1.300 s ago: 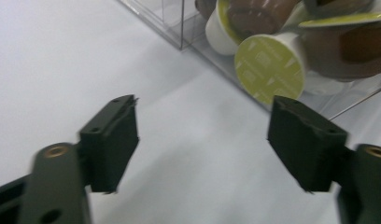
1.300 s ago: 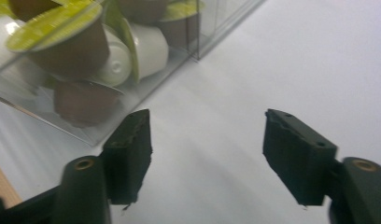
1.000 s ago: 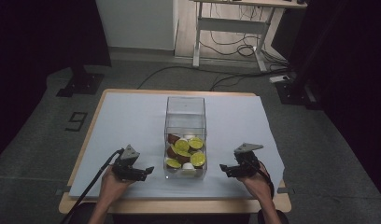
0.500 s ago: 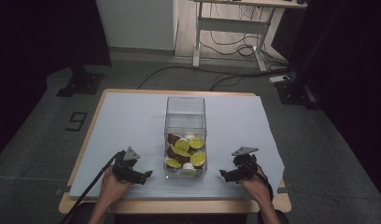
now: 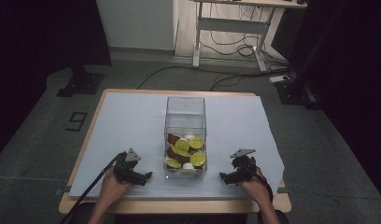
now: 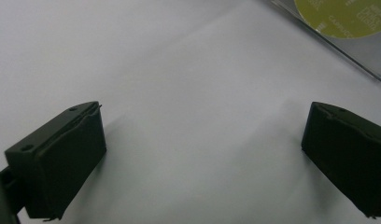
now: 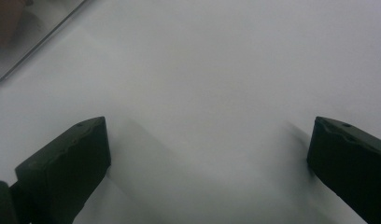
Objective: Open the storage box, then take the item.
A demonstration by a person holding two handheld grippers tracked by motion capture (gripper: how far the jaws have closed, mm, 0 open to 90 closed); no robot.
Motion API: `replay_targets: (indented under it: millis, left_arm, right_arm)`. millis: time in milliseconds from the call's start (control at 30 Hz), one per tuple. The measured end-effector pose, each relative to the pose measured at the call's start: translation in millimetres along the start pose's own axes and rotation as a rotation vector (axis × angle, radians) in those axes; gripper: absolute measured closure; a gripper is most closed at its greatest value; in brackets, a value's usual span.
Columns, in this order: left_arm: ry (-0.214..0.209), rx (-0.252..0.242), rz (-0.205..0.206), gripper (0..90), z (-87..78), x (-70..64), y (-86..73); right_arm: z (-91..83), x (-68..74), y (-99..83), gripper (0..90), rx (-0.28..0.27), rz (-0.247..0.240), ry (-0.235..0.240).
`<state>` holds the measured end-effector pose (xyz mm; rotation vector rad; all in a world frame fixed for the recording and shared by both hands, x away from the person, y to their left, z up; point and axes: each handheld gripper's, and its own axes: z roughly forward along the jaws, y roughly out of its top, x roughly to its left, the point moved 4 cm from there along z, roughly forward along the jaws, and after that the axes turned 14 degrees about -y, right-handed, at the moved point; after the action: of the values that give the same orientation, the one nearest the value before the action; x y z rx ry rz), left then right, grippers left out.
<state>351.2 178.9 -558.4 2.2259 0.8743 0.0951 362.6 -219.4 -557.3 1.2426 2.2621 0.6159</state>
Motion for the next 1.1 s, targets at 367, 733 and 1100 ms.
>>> replay_targets:
  millis: [367,733,1100]
  left_arm:
    - [0.001,0.0,-0.001,0.0,0.0,0.0,-0.3]
    - [0.001,0.0,-0.001,0.0,-0.1,0.1,-0.3]
    - [0.001,-0.001,-0.001,0.0,-0.1,0.1,-0.3]
  right_arm:
    - [0.1,-0.4,-1.7,0.0,-0.022,0.002,0.006]
    - [-1.1,0.4,0.5,1.0,-0.007,-0.003,0.003]
    - [-12.1,-1.4,9.0,1.4,-0.073,-0.012,0.002]
